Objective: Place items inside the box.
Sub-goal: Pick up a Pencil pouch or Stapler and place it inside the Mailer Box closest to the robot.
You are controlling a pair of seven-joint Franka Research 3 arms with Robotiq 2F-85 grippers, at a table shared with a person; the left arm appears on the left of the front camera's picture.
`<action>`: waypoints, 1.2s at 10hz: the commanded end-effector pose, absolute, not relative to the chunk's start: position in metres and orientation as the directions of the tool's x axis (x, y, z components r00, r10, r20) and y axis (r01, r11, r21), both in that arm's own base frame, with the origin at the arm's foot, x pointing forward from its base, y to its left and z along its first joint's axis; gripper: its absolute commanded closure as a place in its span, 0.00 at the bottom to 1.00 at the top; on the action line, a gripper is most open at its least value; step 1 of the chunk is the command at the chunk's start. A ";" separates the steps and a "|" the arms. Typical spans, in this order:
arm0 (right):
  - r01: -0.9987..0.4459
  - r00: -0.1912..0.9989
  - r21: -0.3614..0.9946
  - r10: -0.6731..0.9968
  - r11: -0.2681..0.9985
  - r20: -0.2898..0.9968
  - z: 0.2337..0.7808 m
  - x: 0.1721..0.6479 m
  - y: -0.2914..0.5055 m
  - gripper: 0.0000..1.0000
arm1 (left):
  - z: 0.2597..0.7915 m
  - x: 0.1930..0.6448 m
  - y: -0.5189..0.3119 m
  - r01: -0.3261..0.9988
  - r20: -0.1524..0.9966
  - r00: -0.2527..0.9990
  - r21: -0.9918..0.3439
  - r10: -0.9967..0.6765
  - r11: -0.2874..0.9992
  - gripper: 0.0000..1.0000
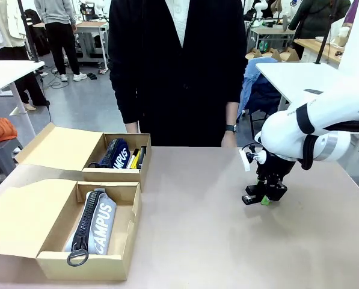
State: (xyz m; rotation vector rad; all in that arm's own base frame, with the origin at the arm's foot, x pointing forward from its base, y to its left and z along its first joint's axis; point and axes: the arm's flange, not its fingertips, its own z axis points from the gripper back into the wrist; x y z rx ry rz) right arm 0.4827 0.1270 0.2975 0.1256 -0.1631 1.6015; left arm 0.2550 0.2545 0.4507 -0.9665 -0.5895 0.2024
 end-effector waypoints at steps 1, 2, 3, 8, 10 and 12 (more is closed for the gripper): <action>-0.999 -0.027 -0.027 0.990 -0.023 0.137 0.298 0.485 0.130 1.00 | 0.451 0.255 0.254 0.117 0.398 0.818 -0.821 0.415 0.558 0.00; -0.999 -0.027 -0.021 0.991 -0.025 0.132 0.298 0.484 0.130 1.00 | 0.451 0.255 0.254 0.117 0.398 0.818 -0.821 0.415 0.558 0.00; -1.000 -0.029 -0.010 0.992 -0.028 0.121 0.298 0.483 0.130 0.93 | 0.451 0.255 0.254 0.117 0.398 0.818 -0.821 0.415 0.558 0.00; -1.000 0.024 0.017 0.996 0.022 0.089 0.312 0.480 0.117 1.00 | 0.451 0.255 0.254 0.117 0.398 0.818 -0.821 0.415 0.558 0.00; -0.975 0.223 0.029 0.967 0.221 0.126 0.372 0.439 0.095 1.00 | 0.451 0.255 0.254 0.117 0.398 0.818 -0.821 0.415 0.558 0.00; -0.921 0.389 0.042 0.905 0.388 0.171 0.425 0.364 0.076 1.00 | 0.451 0.255 0.254 0.117 0.398 0.818 -0.821 0.415 0.558 0.00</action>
